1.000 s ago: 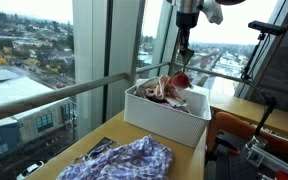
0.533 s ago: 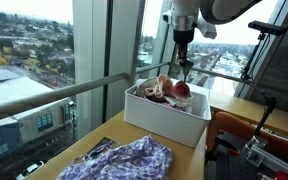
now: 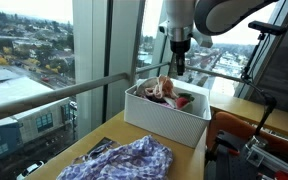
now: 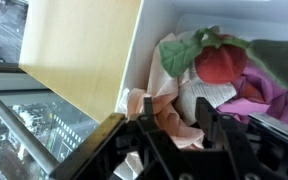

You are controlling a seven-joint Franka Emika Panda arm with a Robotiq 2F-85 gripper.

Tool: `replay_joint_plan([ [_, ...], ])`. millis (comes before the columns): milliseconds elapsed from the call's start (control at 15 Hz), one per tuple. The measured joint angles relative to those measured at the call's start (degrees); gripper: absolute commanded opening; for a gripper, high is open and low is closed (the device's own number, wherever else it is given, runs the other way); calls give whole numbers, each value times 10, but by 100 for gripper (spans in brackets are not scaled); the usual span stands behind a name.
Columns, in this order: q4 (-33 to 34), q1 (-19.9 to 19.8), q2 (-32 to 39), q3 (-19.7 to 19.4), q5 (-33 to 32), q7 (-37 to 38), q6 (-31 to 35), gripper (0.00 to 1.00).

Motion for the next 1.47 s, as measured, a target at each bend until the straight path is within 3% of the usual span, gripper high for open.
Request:
replay_joint_plan([
  [200, 0, 4, 0, 2, 2, 0, 0, 99],
  [533, -9, 28, -3, 38, 56, -10, 19, 100],
  [867, -55, 74, -1, 86, 137, -35, 87, 100],
  [1467, -75, 97, 43, 138, 237, -200, 185, 100],
])
